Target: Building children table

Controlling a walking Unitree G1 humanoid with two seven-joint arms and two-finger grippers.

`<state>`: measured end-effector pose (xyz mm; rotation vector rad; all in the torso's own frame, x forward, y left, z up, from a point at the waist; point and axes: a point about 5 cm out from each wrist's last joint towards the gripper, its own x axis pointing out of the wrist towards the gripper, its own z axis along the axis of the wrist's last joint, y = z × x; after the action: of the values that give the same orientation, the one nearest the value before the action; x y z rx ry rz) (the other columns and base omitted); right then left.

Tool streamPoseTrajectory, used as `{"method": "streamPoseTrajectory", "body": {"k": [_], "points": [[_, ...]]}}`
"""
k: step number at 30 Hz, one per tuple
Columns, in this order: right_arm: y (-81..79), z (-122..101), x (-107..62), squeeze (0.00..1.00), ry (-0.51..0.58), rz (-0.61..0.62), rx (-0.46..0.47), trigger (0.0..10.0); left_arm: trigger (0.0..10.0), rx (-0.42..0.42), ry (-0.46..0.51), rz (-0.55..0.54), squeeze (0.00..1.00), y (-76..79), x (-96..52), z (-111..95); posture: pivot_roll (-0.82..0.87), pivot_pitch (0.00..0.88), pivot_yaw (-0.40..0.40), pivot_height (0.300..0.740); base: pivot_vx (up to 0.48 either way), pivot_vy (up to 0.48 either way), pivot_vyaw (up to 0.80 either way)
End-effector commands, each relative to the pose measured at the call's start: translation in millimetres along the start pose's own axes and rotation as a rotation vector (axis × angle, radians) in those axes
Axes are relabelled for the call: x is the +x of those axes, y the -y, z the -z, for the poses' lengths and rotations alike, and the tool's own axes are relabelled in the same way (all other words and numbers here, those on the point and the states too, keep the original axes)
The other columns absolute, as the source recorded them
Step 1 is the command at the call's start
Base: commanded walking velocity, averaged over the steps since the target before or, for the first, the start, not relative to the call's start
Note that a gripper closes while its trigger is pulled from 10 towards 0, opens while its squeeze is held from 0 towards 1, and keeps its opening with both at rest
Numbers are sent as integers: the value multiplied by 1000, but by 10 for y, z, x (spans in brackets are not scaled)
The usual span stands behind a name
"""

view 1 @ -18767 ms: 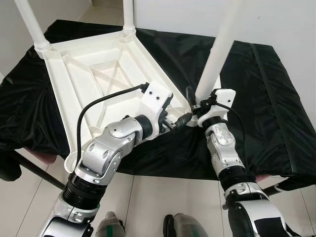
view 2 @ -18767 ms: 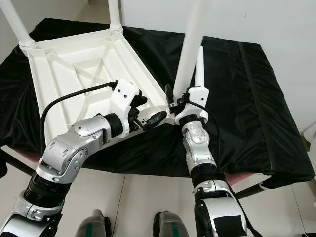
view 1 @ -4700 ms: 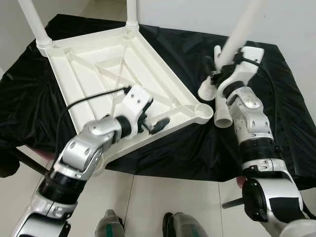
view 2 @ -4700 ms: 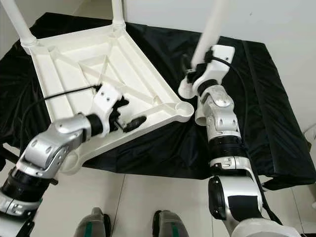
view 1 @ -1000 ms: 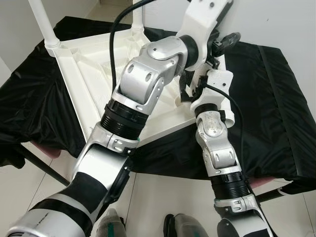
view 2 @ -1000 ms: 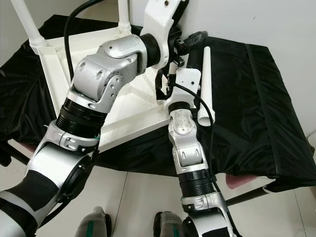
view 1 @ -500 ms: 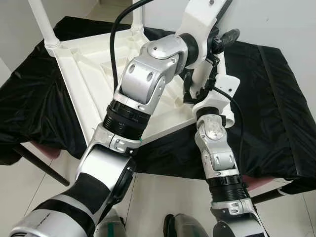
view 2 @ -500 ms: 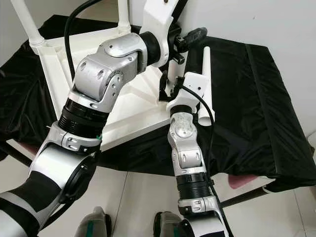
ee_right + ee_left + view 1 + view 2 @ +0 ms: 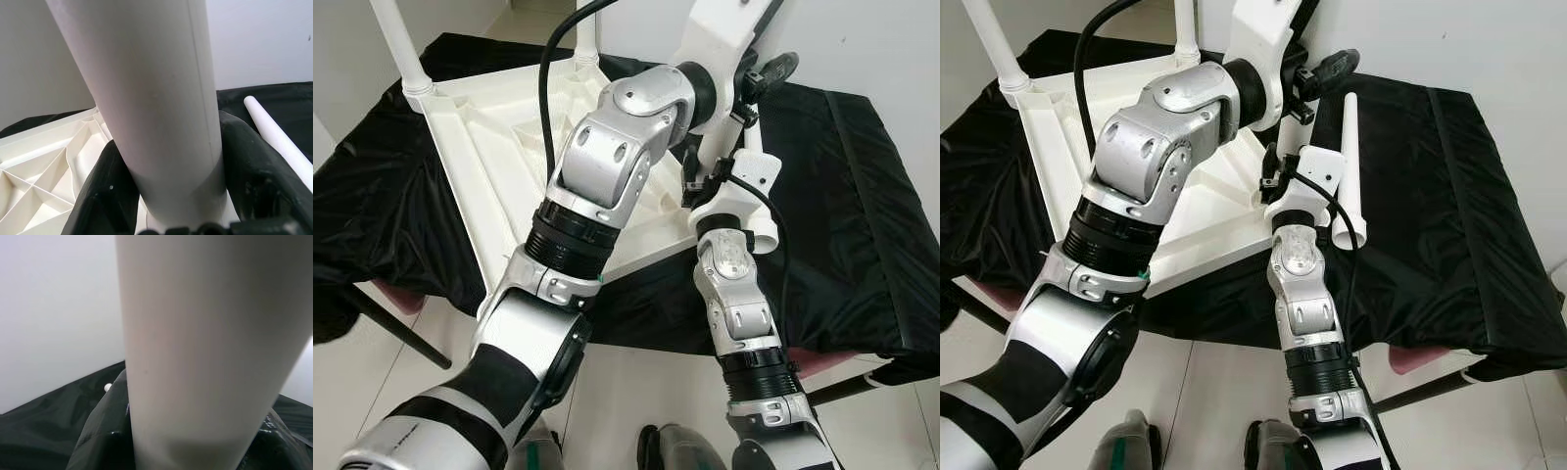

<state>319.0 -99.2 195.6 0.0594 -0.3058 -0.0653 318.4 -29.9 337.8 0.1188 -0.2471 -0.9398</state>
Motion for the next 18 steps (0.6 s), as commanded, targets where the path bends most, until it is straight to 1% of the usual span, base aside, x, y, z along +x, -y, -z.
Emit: {"method": "streamPoseTrajectory", "body": {"k": [1, 2, 5, 6, 7, 8, 15, 18], "points": [[15, 1, 16, 0, 4, 11, 16, 10000, 10000, 17, 28, -186, 0, -74, -11, -98, -28, 4, -28, 740, 0, 0, 0], [17, -4, 20, 1000, 10, 12, 20, 10000, 10000, 17, 29, -184, 0, -67, -10, -98, -27, 5, -27, 740, 0, 0, 0], [27, -13, 24, 1000, 19, 21, 19, 10000, 10000, 17, 28, -182, 0, -60, -9, -97, -27, 5, -27, 740, 0, 0, 0], [37, -22, 27, 886, 25, 31, 16, 10000, 10000, 16, 30, -182, 0, -58, -8, -100, -27, 7, -29, 740, 0, 0, 0], [37, -22, 27, 886, 25, 31, 16, 10000, 10000, 16, 30, -182, 0, -58, -8, -100, -27, 7, -29, 740, 0, 0, 0], [49, -32, 28, 0, 32, 43, 10, 10000, 10000, 16, 31, -181, 0, -56, -8, -103, -26, 8, -29, 740, 0, 0, 0], [59, -57, 46, 0, 46, 51, 14, 10000, 10000, 14, 33, -174, 0, -24, 5, -114, -22, 12, -29, 740, 0, 0, 0], [38, -89, 52, 0, 65, 42, 11, 10000, 10000, 12, 32, -162, 0, 10, 16, -110, -21, 15, -29, 740, 0, 0, 0]]}}
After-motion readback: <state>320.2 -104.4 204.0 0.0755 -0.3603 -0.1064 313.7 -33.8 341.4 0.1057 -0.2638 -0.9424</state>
